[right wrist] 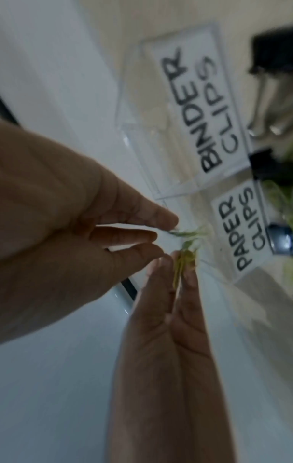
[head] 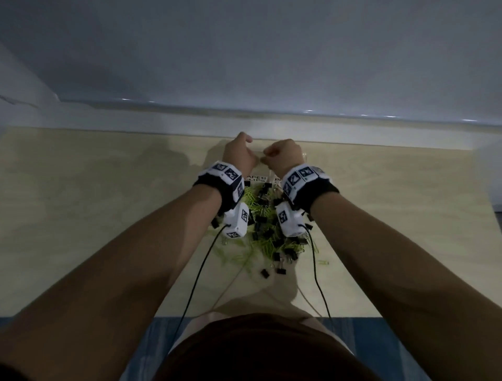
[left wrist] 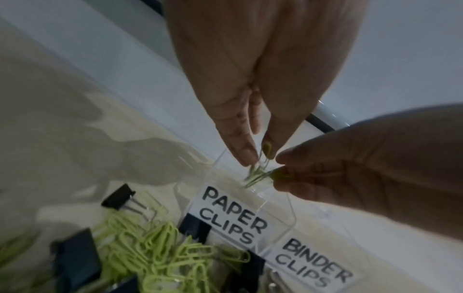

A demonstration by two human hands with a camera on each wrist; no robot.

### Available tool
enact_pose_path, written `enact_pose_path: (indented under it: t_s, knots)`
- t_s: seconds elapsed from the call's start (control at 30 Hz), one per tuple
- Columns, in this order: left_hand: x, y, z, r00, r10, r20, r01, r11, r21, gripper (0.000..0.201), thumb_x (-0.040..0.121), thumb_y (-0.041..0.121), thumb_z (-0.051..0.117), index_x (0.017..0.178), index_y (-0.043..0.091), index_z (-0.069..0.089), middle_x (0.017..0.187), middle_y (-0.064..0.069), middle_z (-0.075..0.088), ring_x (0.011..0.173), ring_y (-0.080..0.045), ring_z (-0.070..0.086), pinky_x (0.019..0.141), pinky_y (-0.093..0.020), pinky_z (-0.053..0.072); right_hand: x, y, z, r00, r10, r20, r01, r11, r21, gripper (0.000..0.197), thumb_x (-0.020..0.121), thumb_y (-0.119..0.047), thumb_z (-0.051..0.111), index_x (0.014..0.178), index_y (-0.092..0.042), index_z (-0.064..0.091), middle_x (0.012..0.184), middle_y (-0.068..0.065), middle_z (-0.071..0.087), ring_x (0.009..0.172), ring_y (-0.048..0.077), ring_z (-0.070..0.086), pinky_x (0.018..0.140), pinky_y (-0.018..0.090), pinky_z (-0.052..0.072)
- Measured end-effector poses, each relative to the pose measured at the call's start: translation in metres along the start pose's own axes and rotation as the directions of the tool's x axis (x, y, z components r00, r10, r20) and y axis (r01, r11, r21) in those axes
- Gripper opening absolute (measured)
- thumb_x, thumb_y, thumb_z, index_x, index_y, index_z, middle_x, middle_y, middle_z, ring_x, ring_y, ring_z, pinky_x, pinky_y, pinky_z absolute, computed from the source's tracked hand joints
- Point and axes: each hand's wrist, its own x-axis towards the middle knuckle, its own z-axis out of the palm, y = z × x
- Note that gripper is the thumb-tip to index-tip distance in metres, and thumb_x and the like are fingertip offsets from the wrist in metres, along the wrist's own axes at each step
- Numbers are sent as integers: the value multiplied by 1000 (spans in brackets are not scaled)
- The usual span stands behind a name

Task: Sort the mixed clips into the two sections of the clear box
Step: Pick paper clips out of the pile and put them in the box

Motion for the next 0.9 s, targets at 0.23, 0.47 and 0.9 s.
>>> enact_pose_path:
  t_s: [0.23, 0.47, 0.9]
  knots:
    - [-73, -46, 14, 890, 311, 333, -408, 869, 280, 19, 88, 12, 58, 107, 16, 61, 106, 0, 60, 88, -14, 59, 85, -33, 53, -84, 70, -1, 964, -213, 158, 248, 934, -257, 14, 88, -9, 55, 82, -14, 67, 84, -1, 66, 70, 11, 61, 73, 27, 57]
    - [-108, -71, 54, 787, 218, 577, -525, 727, 442, 45, 86, 28, 62, 128, 17, 49, 121, -2, 43, 102, -19, 51, 83, -32, 51, -136, 114, 41, 976, -145, 162, 193, 922, -337, 16, 80, -23, 65, 90, -10, 66, 90, 7, 60, 79, 23, 57, 67, 31, 49]
    - [-98, -101, 16, 867, 304, 394, -472, 756, 454, 11, 90, 14, 51, 93, 9, 60, 102, -5, 52, 85, -18, 51, 69, -29, 45, -133, 129, 35, 998, -65, 24, 68, 981, -182, 18, 81, -1, 56, 78, -19, 57, 78, -2, 56, 69, 15, 51, 59, 18, 38]
